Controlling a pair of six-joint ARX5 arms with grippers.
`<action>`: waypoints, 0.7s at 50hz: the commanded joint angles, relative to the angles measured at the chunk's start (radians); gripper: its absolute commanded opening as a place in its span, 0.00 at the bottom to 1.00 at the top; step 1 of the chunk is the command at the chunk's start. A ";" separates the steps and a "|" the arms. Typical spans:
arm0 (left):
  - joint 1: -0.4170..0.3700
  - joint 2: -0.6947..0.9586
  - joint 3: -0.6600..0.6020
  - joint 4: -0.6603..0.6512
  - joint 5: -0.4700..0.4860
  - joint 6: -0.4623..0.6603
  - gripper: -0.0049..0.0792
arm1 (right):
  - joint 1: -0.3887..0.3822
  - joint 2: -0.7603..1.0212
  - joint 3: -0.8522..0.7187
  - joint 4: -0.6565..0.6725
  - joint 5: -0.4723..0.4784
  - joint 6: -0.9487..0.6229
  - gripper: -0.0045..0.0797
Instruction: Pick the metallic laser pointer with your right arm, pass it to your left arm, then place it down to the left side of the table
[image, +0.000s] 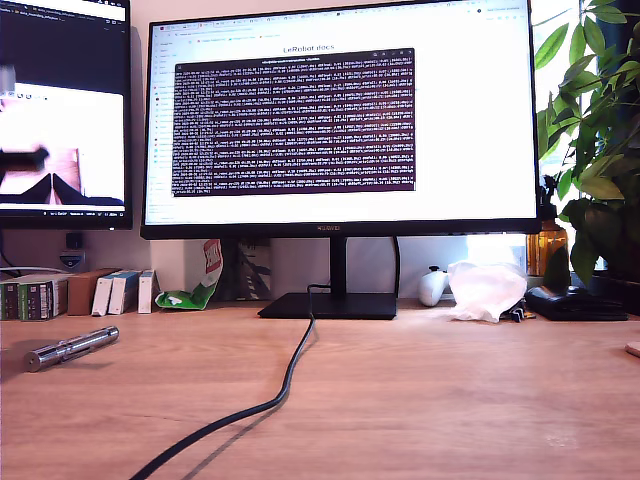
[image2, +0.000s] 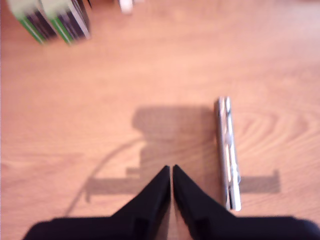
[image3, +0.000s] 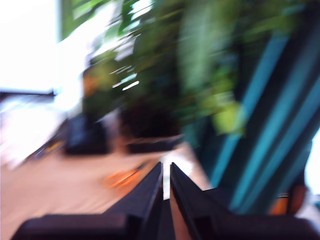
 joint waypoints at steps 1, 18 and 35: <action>0.005 -0.018 -0.013 0.010 0.002 -0.005 0.04 | -0.045 -0.022 -0.006 0.002 -0.046 -0.027 0.12; -0.021 -0.034 -0.021 0.026 0.023 -0.026 0.04 | -0.200 -0.071 -0.007 -0.096 -0.385 -0.021 0.12; -0.094 -0.241 -0.226 0.142 -0.111 -0.087 0.04 | -0.212 -0.072 -0.050 -0.105 -0.406 0.034 0.12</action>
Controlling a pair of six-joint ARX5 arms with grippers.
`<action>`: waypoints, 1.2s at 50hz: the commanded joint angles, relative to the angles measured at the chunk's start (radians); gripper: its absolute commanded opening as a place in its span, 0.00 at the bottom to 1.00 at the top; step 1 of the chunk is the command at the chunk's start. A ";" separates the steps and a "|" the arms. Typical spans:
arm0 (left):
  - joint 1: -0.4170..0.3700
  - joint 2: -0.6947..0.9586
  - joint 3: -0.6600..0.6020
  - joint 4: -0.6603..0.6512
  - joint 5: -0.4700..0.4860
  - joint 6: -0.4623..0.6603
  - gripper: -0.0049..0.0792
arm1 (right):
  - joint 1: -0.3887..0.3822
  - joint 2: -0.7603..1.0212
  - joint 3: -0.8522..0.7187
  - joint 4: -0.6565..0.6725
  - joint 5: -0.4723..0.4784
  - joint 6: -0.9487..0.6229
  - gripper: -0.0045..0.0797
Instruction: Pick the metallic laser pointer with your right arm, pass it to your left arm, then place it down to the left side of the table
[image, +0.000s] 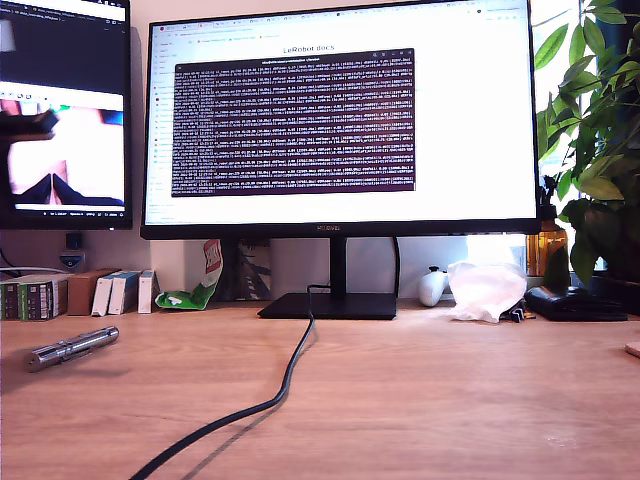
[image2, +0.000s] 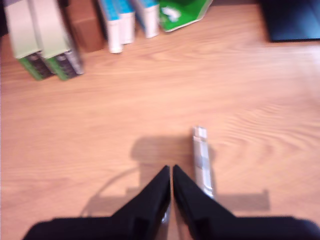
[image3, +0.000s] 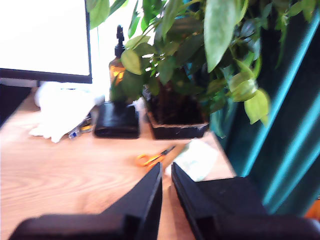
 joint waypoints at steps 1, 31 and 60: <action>-0.005 -0.052 -0.052 0.028 -0.036 -0.011 0.04 | -0.008 -0.001 -0.021 0.026 -0.002 0.028 0.12; -0.063 -0.488 -0.197 0.148 -0.153 -0.013 0.04 | -0.006 0.000 -0.023 0.055 -0.148 0.218 0.12; 0.015 -0.533 -0.471 0.358 -0.166 0.045 0.04 | -0.006 -0.003 -0.193 0.198 -0.213 0.116 0.12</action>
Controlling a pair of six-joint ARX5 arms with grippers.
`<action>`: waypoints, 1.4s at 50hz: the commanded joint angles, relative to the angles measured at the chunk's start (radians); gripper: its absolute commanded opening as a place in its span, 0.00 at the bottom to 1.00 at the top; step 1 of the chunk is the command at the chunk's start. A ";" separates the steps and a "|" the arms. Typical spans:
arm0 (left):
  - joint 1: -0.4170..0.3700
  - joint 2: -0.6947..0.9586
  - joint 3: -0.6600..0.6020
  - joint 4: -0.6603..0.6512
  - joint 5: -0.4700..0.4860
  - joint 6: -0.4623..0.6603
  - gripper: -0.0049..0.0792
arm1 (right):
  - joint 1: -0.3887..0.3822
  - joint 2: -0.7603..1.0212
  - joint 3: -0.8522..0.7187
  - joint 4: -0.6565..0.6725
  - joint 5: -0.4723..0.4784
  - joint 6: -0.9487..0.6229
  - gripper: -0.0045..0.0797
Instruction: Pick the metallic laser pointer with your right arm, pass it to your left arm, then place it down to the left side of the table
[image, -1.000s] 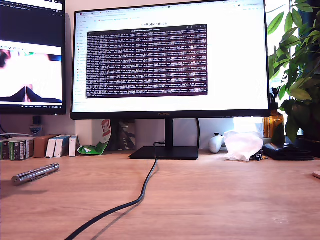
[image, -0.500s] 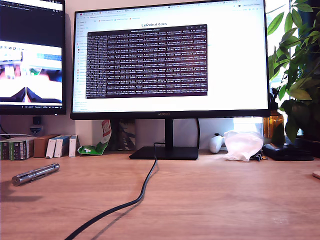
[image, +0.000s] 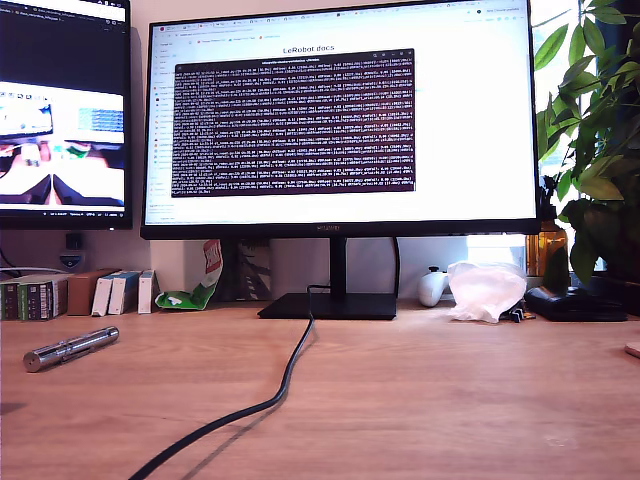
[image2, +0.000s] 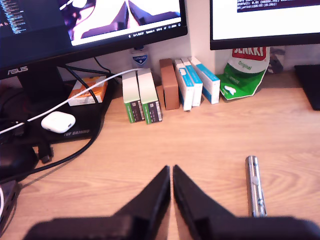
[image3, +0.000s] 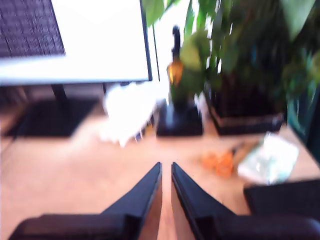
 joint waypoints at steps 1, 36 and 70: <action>0.004 -0.003 -0.047 0.007 0.004 0.005 0.04 | -0.006 -0.002 -0.044 0.011 -0.006 -0.016 0.12; -0.040 -0.372 -0.246 -0.143 0.033 -0.084 0.04 | -0.006 -0.244 -0.177 -0.149 -0.082 -0.084 0.12; -0.043 -0.425 -0.250 -0.208 -0.095 -0.130 0.04 | -0.008 -0.244 -0.255 -0.010 -0.103 -0.114 0.12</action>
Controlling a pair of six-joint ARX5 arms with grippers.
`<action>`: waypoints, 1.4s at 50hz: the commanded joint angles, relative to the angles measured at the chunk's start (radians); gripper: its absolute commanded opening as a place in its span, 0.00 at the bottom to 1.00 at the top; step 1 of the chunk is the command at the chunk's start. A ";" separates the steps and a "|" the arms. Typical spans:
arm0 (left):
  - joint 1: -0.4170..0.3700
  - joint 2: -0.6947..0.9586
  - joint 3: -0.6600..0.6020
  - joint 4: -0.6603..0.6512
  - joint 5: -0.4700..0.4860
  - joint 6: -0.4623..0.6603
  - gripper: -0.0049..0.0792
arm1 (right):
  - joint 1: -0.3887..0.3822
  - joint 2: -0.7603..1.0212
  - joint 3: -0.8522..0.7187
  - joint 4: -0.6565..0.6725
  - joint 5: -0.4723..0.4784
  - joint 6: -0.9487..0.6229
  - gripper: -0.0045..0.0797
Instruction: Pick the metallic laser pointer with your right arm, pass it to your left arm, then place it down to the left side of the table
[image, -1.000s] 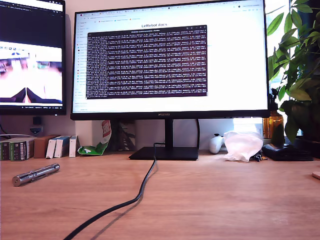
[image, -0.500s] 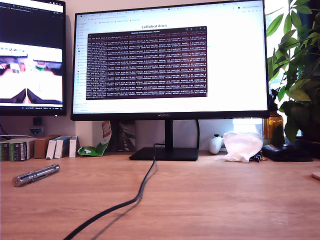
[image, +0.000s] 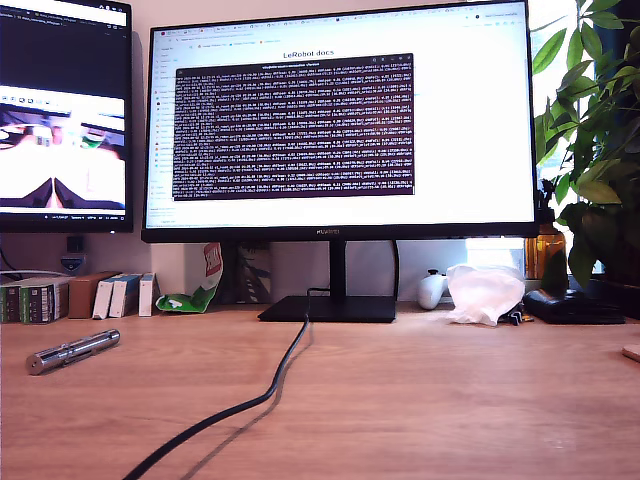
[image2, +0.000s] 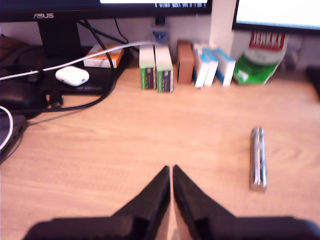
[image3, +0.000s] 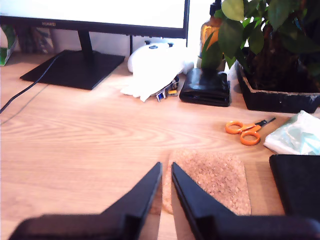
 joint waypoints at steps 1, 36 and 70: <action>-0.002 -0.008 -0.030 0.005 -0.001 0.022 0.04 | -0.009 -0.007 -0.019 0.026 0.006 0.007 0.12; -0.008 -0.138 -0.030 -0.018 0.103 0.226 0.04 | -0.008 -0.007 -0.066 0.193 0.047 -0.017 0.12; -0.014 -0.132 -0.029 -0.079 0.277 0.145 0.04 | -0.008 -0.007 -0.064 0.170 0.049 0.016 0.12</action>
